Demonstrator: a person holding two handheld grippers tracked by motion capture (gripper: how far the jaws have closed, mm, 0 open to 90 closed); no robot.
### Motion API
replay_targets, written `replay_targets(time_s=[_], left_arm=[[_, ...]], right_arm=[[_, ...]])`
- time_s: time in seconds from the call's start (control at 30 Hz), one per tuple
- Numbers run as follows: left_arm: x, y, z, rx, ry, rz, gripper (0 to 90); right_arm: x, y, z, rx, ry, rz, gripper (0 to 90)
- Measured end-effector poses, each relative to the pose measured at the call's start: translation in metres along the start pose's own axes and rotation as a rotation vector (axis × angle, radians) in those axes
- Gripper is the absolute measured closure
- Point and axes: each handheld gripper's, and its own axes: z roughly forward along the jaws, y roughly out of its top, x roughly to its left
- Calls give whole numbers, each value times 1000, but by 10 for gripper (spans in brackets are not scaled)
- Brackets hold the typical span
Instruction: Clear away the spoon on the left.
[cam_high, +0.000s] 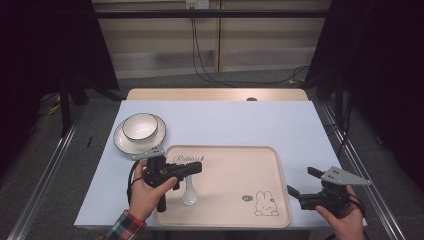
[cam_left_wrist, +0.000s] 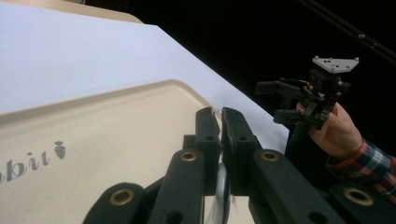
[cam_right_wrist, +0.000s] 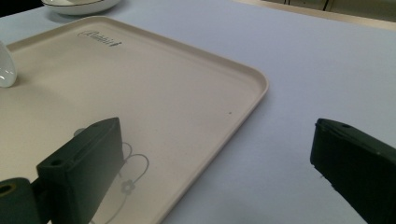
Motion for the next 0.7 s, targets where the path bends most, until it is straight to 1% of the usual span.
replay_targets(time_s=[0.03, 0.07, 0.1, 0.17, 0.2, 0.23, 0.27, 0.3, 0.33, 0.4, 0.47, 0.53, 0.57, 0.63, 0.67, 0.7], left_arm=[[1, 0, 1, -7, 8, -4, 857], [3, 0, 1, -5, 1, -4, 856], [4, 1, 2, -5, -1, -15, 856], [8, 1, 3, -10, 10, -17, 853], [9, 1, 4, -13, 3, -28, 852], [11, 1, 4, -11, 13, -26, 851], [11, 1, 4, -11, 13, -26, 849], [13, 1, 5, -18, 20, -32, 847], [16, 2, 5, -13, 27, -24, 845], [18, 1, 6, -14, 29, -32, 841], [21, 1, 7, -12, 41, -33, 838], [24, 1, 8, -3, 44, -32, 834], [26, 0, 8, -6, 50, -33, 829], [29, 0, 9, -9, 51, -49, 828], [30, 0, 10, -8, 52, -42, 828], [31, 0, 10, -5, 53, -44, 827]], right_arm=[[0, 0, 0, 1, 1, 1, 24], [0, 0, 0, 1, 0, 2, 24], [-1, 0, 0, 0, -1, 2, 24], [-1, 0, 0, -1, -2, 0, 24], [-1, 0, 0, -1, -4, 1, 24], [-1, 0, 0, -1, -3, 1, 24], [-1, 0, 0, -1, -3, 1, 24], [-1, 0, 0, 0, -2, 3, 24], [-1, 0, 0, 0, -2, 5, 24], [-1, 0, 0, 1, 0, 3, 24], [-1, 0, 0, 2, 1, 6, 24], [-1, -1, 0, 2, 1, 5, 24], [-1, -1, 0, 3, 1, 5, 24], [-1, -1, 0, 4, 0, 7, 24], [-1, -1, 0, 4, 2, 6, 24], [-1, -1, 0, 3, 2, 5, 24]])
